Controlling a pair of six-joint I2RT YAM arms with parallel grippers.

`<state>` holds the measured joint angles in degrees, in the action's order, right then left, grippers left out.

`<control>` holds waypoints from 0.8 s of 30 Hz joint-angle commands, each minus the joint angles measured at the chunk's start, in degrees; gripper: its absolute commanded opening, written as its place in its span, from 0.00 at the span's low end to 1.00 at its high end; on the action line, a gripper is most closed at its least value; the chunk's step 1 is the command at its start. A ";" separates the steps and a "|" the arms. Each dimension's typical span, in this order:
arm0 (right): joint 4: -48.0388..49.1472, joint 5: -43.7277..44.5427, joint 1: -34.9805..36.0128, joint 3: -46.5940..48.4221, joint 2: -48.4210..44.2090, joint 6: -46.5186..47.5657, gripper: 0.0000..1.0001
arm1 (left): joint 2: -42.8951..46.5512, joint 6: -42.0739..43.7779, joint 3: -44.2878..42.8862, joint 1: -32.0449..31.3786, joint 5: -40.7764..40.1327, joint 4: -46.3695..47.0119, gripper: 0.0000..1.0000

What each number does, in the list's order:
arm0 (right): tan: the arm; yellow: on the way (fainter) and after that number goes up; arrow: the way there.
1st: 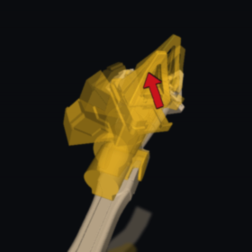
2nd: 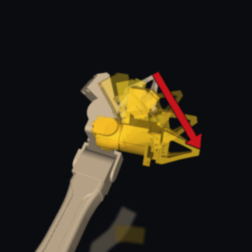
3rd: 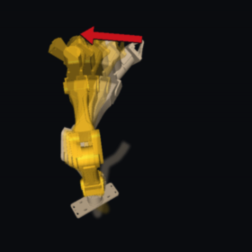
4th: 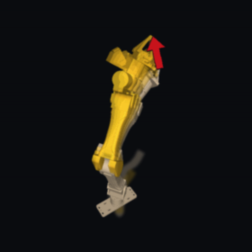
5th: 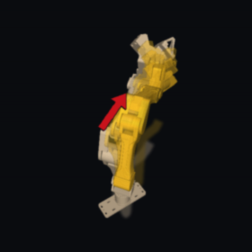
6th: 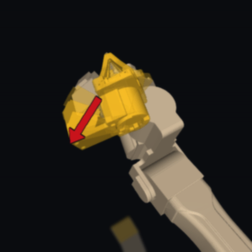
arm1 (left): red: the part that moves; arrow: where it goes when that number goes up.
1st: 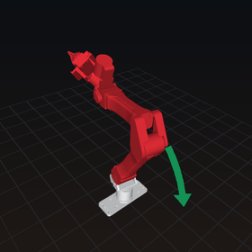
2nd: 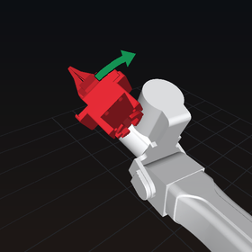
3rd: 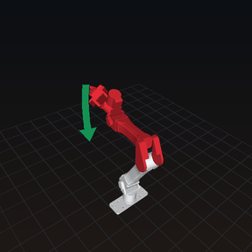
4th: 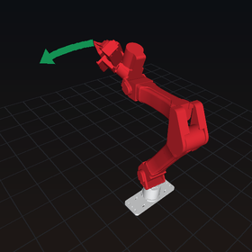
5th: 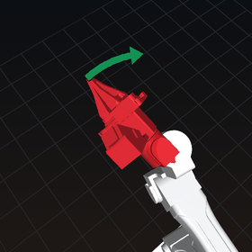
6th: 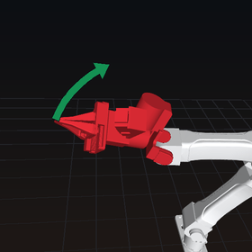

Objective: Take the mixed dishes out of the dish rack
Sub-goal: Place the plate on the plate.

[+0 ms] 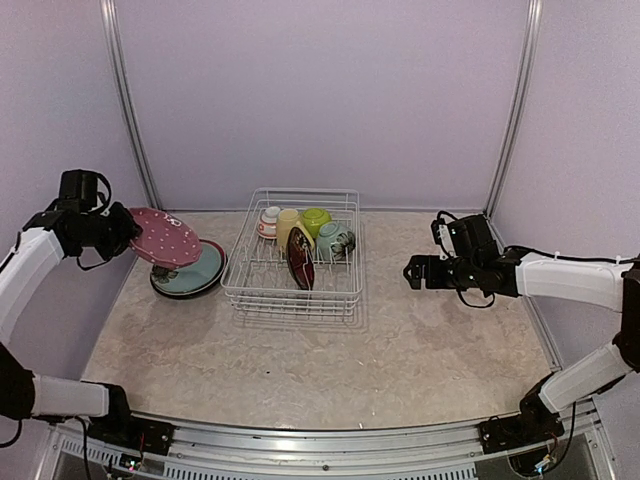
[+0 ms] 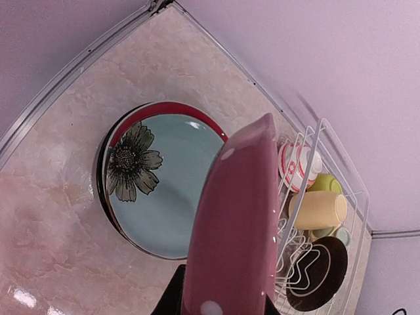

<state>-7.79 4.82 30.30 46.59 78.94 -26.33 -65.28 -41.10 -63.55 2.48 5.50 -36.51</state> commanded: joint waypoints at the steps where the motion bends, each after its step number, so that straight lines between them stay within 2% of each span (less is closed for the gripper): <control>1: -0.28 0.83 0.87 1.82 0.25 -0.30 1.00 | 1.62 -9.90 7.68 8.45 17.06 18.56 0.00; 4: -0.34 0.81 0.90 1.75 0.03 -0.39 1.00 | 0.01 -13.31 12.10 11.52 21.53 26.17 0.00; 10: -1.03 1.41 0.90 1.86 -0.21 -0.19 1.00 | -6.36 -13.62 13.74 11.76 22.18 34.32 0.00; 17: -1.64 1.77 0.85 1.94 -0.86 -0.13 1.00 | -17.05 -15.23 11.87 11.85 25.46 38.45 0.00; 24: -2.31 2.39 0.89 1.93 -1.50 0.06 1.00 | -22.08 -14.49 11.78 11.87 25.37 41.17 0.02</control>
<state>-8.64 6.26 30.37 47.13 78.78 -26.46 -87.39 -54.89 -49.21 14.06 27.16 -3.84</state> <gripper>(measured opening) 0.997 0.200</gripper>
